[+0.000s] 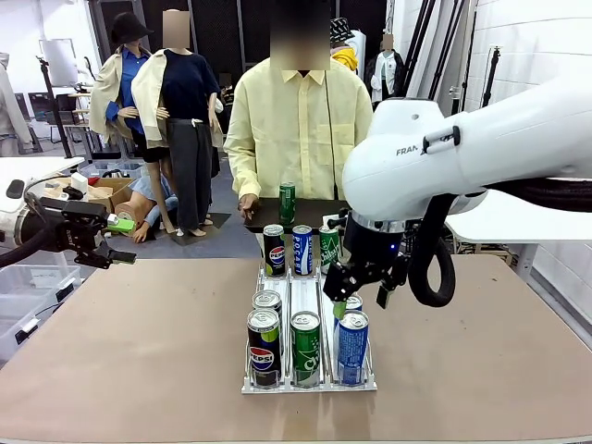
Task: Retrieve and hand over the desired beverage to the person.
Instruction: Pick up another can of the same type that the person held from the Automatic Can Dispenser.
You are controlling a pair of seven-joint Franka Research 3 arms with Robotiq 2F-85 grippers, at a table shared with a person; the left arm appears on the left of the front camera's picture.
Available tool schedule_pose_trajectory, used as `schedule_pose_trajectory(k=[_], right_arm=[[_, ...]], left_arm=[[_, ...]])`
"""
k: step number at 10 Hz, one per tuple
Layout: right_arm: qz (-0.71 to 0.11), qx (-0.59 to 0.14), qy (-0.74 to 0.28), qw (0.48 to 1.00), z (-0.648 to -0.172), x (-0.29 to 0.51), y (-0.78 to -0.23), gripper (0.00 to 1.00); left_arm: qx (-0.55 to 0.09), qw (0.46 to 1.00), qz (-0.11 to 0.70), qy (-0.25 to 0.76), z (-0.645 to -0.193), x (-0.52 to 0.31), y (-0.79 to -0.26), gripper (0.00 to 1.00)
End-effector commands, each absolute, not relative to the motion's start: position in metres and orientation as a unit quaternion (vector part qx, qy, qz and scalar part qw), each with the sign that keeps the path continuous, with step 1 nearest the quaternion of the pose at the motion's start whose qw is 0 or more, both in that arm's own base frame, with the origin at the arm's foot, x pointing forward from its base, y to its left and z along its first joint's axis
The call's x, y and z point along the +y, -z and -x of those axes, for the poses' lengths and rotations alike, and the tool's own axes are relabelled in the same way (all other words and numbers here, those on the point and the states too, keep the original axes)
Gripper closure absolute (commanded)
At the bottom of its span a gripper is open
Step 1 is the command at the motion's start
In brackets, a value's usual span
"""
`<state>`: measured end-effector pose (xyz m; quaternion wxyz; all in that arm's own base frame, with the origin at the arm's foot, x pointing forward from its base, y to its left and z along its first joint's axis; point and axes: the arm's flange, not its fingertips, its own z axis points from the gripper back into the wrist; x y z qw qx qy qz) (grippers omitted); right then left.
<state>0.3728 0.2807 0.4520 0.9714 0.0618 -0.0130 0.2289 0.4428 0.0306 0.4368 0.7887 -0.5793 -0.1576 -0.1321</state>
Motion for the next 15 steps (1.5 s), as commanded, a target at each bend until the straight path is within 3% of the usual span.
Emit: schedule_pose_trajectory(k=[1,15], right_arm=[[-0.048,-0.008,-0.223,0.974,-0.377,0.293,-0.447,0.0],[-0.019,-0.004,-0.202,0.979,-0.392,0.307,-0.406,0.0]], left_arm=[[-0.161,0.788,0.58,0.133,-0.442,0.032,-0.439,0.0],[-0.161,0.788,0.58,0.133,-0.442,0.032,-0.439,0.0]])
